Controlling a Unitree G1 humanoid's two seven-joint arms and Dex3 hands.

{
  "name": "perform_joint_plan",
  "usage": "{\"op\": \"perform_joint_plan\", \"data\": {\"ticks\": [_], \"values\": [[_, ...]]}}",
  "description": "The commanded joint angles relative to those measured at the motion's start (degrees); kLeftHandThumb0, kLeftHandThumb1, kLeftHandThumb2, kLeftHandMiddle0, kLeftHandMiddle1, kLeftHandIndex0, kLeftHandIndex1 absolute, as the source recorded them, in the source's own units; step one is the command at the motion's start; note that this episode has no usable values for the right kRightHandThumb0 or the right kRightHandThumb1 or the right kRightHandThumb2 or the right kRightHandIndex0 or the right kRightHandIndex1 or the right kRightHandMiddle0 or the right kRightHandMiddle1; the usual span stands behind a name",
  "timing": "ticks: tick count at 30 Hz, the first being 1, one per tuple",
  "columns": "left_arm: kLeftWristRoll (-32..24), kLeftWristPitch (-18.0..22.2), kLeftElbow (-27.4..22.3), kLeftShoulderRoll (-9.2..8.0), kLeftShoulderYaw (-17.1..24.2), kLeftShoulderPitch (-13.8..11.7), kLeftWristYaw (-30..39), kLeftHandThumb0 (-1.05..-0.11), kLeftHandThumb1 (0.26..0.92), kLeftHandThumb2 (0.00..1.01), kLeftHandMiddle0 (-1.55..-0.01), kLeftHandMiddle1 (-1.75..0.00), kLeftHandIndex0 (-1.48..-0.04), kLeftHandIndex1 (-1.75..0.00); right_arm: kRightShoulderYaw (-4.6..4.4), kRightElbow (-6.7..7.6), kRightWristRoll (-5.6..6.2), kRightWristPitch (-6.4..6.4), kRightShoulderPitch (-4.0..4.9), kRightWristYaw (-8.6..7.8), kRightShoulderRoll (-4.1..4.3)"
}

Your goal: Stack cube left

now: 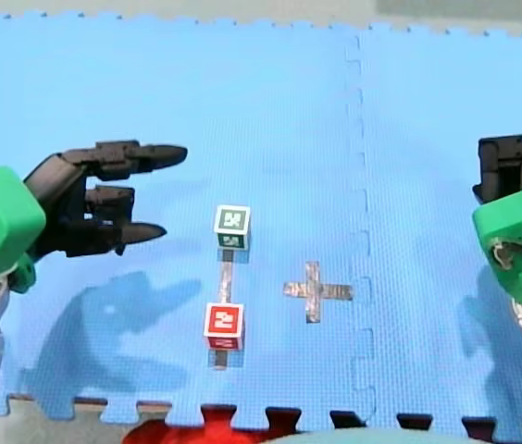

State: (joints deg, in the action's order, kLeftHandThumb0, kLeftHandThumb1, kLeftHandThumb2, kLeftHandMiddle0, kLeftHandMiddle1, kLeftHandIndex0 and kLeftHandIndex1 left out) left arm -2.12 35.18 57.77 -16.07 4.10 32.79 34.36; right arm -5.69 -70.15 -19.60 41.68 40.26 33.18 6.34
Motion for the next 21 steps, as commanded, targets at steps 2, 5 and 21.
{"op": "perform_joint_plan", "data": {"ticks": [2,5,21], "values": [[0.24,-1.67,-4.23,-0.02,-1.62,-2.51,1.21,-0.848,0.657,0.0,-0.92,-1.75,-0.71,-0.03,0.12,0.09,0.13,-0.1,0.15,0.13,0.24],[0.29,-3.1,-5.92,-0.07,-2.35,-3.75,1.57,-0.851,0.658,0.0,-0.92,-1.75,-0.72,-0.02,0.07,0.25,0.07,-0.05,0.09,0.24,0.2],[1.81,-5.55,-11.96,1.36,-5.15,-8.67,-2.08,-0.786,0.666,0.0,-0.92,-1.75,-0.83,-0.03,0.01,0.46,0.05,0.08,-0.01,0.26,0.27]]}}
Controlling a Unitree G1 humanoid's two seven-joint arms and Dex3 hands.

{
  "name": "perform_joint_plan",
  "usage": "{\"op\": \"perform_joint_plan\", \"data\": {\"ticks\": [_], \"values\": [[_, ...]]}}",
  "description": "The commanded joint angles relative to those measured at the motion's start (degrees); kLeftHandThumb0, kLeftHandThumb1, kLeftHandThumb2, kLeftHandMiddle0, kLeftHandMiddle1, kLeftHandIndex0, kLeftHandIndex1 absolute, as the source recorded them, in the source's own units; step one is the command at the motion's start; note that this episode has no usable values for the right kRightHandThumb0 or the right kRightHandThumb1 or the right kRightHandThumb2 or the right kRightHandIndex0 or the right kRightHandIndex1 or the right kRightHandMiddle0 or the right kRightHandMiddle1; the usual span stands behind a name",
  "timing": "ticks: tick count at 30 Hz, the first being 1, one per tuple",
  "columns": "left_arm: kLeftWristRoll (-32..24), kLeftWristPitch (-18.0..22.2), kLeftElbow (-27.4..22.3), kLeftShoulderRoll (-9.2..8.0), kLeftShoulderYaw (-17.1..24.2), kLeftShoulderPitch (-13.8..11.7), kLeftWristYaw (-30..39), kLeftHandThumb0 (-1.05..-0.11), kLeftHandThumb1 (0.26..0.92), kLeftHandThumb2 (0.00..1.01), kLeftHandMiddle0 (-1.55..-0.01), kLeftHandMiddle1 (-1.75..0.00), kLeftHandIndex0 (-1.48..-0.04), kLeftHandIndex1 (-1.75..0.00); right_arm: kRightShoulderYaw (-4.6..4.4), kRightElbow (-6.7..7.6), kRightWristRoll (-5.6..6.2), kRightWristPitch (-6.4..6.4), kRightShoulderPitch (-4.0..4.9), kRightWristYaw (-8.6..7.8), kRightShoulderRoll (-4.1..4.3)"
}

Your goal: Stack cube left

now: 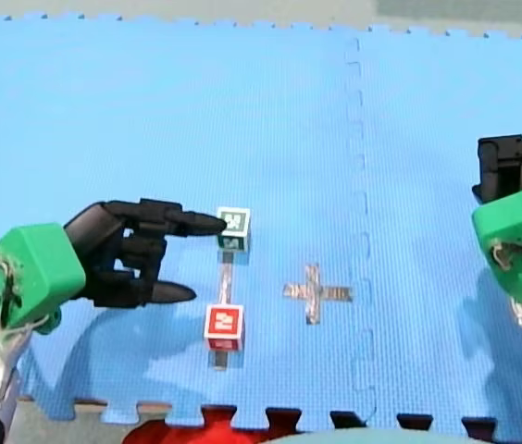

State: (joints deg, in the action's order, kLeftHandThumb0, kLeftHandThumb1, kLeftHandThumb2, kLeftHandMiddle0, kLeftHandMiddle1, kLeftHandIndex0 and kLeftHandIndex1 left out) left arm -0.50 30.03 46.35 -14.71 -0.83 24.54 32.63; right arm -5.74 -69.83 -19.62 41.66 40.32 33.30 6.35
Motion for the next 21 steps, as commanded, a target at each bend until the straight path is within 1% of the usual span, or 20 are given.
{"op": "perform_joint_plan", "data": {"ticks": [1,8,11,12,14,16,18,21], "values": [[0.28,-0.54,-0.85,0.1,-0.37,-0.62,-0.66,-0.788,0.666,0.0,-0.92,-1.75,-0.83,-0.03,0.06,0.16,0.06,0.07,-0.08,0.16,0.25],[1.17,-1.55,-3.05,0.23,-1.4,-1.87,-2.43,-0.82,0.676,0.01,-0.92,-1.75,-0.84,-0.02,0.03,0.31,0.0,0.03,-0.08,0.27,0.29],[3.43,-1.22,-4.49,0.13,-2.47,-2.71,-4.8,-0.829,0.682,0.01,-0.91,-1.75,-0.84,-0.02,0.02,0.39,-0.02,0.1,-0.13,0.37,0.35],[4.68,-1.09,-5.18,0.09,-2.94,-3.12,-6.18,-0.823,0.685,0.01,-0.91,-1.75,-0.84,-0.02,0.04,0.44,-0.01,0.14,-0.17,0.38,0.37],[6.49,-1.19,-6.58,0.07,-3.68,-3.94,-8.4,-0.764,0.681,0.0,-0.9,-1.75,-0.84,-0.01,0.06,0.55,0.04,0.2,-0.21,0.38,0.39],[7.71,-1.16,-7.78,0.12,-4.27,-4.73,-10.03,-0.735,0.68,0.0,-0.89,-1.75,-0.83,-0.01,0.09,0.7,0.07,0.28,-0.26,0.36,0.44],[9.55,0.21,-7.89,-0.11,-5.1,-5.11,-11.94,-0.712,0.681,0.0,-0.88,-1.75,-0.82,0.0,0.08,0.85,0.04,0.38,-0.35,0.41,0.48],[13.16,4.83,-5.73,-0.88,-6.48,-4.91,-15.74,-0.701,0.685,0.0,-0.88,-1.75,-0.81,0.0,0.06,1.1,0.01,0.53,-0.53,0.51,0.5]]}}
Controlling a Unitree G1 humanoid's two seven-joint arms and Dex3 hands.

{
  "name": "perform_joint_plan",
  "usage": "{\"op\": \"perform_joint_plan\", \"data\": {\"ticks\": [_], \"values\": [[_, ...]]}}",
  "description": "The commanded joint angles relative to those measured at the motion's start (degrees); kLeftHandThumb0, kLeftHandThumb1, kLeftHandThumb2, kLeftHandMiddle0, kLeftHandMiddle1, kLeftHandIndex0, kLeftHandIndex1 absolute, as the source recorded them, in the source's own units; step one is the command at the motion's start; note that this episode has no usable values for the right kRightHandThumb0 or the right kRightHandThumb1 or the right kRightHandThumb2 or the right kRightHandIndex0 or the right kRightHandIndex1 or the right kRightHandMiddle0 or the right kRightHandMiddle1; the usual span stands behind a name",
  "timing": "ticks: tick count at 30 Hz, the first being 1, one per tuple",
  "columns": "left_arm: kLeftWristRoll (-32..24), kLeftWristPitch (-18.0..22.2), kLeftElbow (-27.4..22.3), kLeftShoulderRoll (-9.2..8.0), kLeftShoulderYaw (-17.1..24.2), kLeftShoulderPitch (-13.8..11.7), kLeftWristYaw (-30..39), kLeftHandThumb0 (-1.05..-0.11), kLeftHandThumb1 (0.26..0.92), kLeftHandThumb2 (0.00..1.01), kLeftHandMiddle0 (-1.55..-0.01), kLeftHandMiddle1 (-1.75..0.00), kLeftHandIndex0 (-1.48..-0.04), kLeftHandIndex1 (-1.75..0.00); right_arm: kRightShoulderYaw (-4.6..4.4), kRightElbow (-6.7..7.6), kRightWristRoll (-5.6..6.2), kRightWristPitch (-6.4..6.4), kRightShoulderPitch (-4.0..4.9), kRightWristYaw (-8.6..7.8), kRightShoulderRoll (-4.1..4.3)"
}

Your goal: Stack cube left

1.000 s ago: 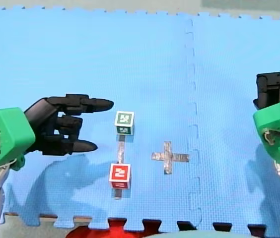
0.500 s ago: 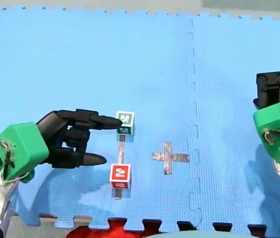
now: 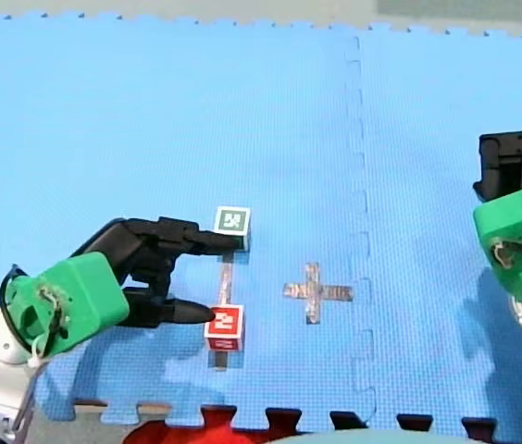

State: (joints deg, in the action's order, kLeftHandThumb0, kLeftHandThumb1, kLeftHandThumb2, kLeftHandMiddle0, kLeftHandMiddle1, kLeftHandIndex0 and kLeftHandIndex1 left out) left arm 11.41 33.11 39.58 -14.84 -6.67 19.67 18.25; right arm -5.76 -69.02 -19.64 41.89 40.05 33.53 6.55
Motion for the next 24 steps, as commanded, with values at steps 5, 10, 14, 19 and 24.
{"op": "perform_joint_plan", "data": {"ticks": [5,10,14,19,24], "values": [[3.96,6.13,5.14,-1.66,-1.93,1.29,-4.61,-0.701,0.693,0.01,-0.88,-1.75,-0.76,0.0,0.02,0.41,-0.07,0.54,-0.46,0.54,0.34],[5.83,8.28,9.02,-1.95,-3.04,2.58,-7.61,-0.704,0.7,0.01,-0.88,-1.75,-0.75,0.0,0.03,0.62,-0.09,0.71,-0.65,0.7,0.44],[5.94,9.29,11.42,-1.55,-3.27,3.2,-9.28,-0.703,0.705,0.01,-0.88,-1.75,-0.75,0.0,0.01,0.67,-0.2,0.71,-0.68,0.92,0.57],[4.71,9.78,12.79,-1.19,-3.18,3.72,-8.87,-0.655,0.7,0.0,-0.88,-1.75,-0.69,0.0,-0.01,0.67,-0.35,0.86,-0.77,1.22,0.62],[2.27,9.05,13.26,-0.9,-2.84,4.11,-6.01,-0.527,0.684,0.0,-0.85,-1.75,-0.46,0.0,-0.01,0.57,-0.39,0.72,-0.65,1.48,0.54]]}}
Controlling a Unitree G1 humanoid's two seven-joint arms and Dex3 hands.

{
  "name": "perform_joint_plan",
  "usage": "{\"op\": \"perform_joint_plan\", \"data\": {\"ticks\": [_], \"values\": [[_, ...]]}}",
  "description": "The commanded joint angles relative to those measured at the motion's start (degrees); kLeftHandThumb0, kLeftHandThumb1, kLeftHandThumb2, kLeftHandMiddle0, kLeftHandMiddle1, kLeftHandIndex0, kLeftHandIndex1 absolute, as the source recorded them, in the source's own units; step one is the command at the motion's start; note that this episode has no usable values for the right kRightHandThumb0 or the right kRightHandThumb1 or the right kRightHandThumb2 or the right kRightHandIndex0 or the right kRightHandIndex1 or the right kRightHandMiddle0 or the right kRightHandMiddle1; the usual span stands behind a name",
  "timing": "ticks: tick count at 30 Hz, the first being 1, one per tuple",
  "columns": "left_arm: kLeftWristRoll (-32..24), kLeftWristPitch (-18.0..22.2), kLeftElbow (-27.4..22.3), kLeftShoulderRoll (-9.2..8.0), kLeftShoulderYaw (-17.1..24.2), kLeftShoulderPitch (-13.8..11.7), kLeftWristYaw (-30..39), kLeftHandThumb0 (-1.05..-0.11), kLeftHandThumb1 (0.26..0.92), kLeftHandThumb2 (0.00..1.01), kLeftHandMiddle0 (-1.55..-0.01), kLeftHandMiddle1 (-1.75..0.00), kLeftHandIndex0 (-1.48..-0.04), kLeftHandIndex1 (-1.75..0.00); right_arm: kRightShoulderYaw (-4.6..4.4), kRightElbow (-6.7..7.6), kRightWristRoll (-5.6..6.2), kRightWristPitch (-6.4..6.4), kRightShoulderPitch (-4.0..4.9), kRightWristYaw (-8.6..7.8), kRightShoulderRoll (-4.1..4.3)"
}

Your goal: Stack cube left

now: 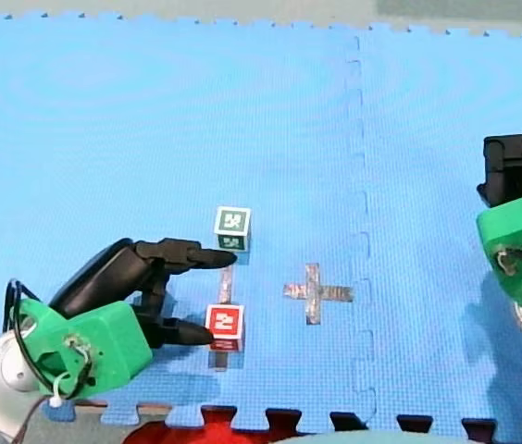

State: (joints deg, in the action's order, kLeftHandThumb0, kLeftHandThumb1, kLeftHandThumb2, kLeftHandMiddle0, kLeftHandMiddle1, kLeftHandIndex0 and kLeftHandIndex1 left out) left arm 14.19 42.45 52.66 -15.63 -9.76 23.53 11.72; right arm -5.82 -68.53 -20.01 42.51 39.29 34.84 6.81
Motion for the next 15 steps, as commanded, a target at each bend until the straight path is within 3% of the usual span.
{"op": "perform_joint_plan", "data": {"ticks": [1,6,15], "values": [[-0.79,-0.41,0.23,-0.12,0.27,0.32,0.91,-0.511,0.682,0.0,-0.85,-1.75,-0.44,0.0,0.04,0.05,-0.04,0.05,0.15,0.25,0.23],[-1.71,-1.46,-0.15,-0.23,0.32,0.46,2.76,-0.384,0.674,0.0,-0.85,-1.75,-0.41,0.0,-0.02,0.13,-0.19,-0.09,0.16,0.87,0.1],[-3.95,-2.85,-0.32,0.2,1.1,0.63,5.92,-0.307,0.681,0.0,-0.85,-1.75,-0.38,0.0,-0.13,-0.18,-0.65,0.27,0.37,2.06,0.24]]}}
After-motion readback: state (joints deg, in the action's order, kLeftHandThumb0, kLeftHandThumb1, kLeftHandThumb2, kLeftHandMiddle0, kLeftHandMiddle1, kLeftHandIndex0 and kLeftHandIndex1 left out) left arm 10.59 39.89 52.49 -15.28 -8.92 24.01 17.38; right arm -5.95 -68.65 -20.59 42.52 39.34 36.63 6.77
